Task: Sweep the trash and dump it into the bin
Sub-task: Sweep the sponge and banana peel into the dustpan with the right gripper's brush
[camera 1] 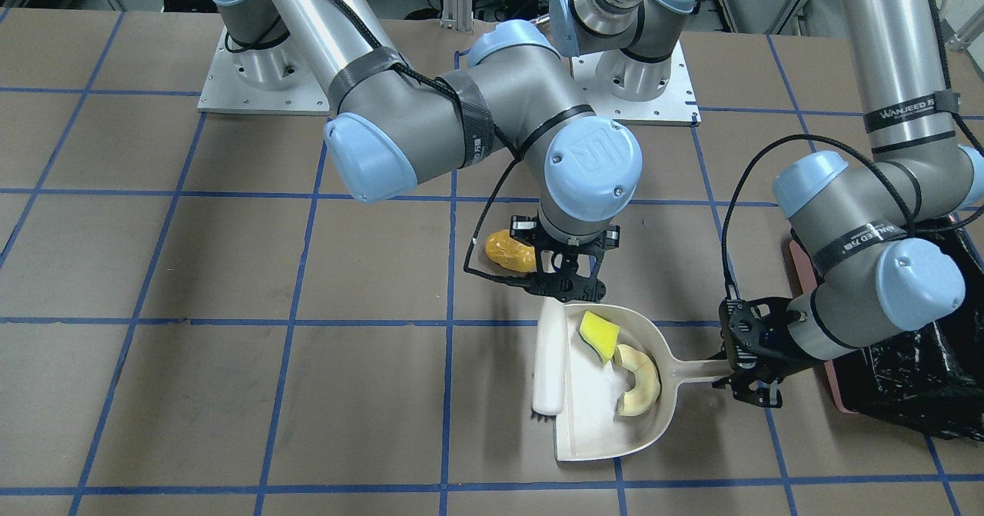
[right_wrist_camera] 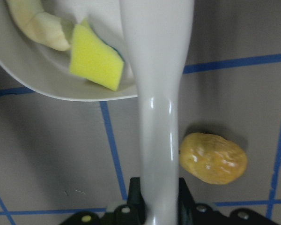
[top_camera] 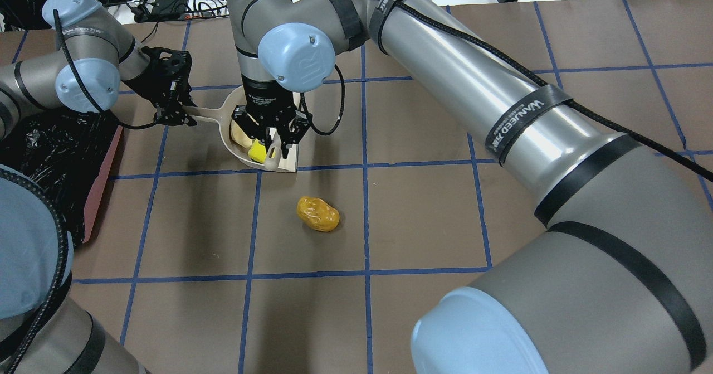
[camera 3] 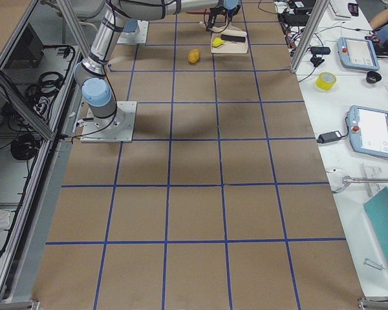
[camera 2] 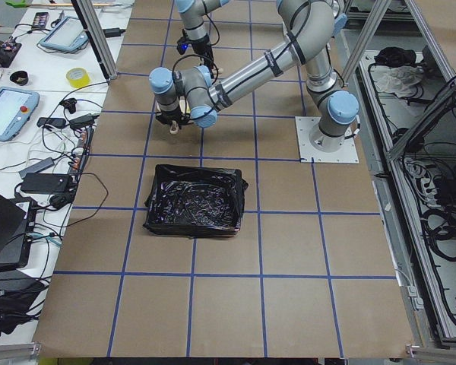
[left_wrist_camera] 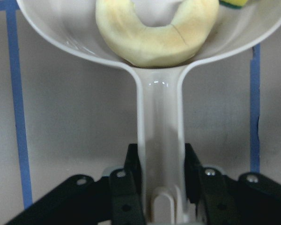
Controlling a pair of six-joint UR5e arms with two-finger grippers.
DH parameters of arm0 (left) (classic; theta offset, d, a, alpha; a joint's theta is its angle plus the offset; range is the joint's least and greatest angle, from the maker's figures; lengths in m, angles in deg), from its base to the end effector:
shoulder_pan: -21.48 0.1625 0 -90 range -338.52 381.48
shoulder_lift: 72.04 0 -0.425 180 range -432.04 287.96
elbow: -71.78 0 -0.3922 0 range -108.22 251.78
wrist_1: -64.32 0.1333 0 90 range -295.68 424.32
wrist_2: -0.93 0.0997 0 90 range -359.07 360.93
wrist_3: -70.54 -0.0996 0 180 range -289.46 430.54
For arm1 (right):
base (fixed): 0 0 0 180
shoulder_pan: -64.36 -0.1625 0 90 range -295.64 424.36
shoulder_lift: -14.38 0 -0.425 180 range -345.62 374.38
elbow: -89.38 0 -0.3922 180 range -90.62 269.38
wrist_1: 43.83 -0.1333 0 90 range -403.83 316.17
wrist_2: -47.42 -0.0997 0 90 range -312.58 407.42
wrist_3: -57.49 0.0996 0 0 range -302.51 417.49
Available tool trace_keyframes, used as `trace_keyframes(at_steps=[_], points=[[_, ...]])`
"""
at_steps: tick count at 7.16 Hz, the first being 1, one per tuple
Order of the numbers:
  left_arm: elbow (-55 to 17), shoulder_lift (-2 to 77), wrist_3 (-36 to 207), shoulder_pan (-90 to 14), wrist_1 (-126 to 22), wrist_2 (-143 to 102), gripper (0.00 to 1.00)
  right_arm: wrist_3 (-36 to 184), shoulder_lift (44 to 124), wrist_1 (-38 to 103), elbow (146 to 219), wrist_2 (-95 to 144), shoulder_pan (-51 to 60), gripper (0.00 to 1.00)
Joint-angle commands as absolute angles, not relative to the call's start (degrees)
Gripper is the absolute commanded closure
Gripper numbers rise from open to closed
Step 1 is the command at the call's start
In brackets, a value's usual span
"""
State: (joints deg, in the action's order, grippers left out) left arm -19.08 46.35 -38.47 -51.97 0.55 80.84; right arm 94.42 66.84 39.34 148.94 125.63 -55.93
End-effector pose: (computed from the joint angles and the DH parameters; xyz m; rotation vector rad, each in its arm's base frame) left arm 0.0374 -0.6551 0.2416 -2.1671 -2.0857 0.1999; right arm 0.4966 -0.5455 0.3324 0.2162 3.0592 0.4873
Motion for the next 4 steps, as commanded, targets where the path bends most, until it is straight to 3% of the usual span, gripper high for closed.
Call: trace_keyframes(at_steps=[1, 4], points=[[-22.1, 43.9, -44.4, -50.4, -1.1, 83.2, 1.00, 98.0, 75.9, 32.1, 160.3, 127.8, -56.1, 1.00], [-33.6, 35.5, -45.7, -48.3, -1.2, 83.4, 1.00, 103.7, 95.4, 49.1, 191.0, 128.0, -56.1, 1.00]])
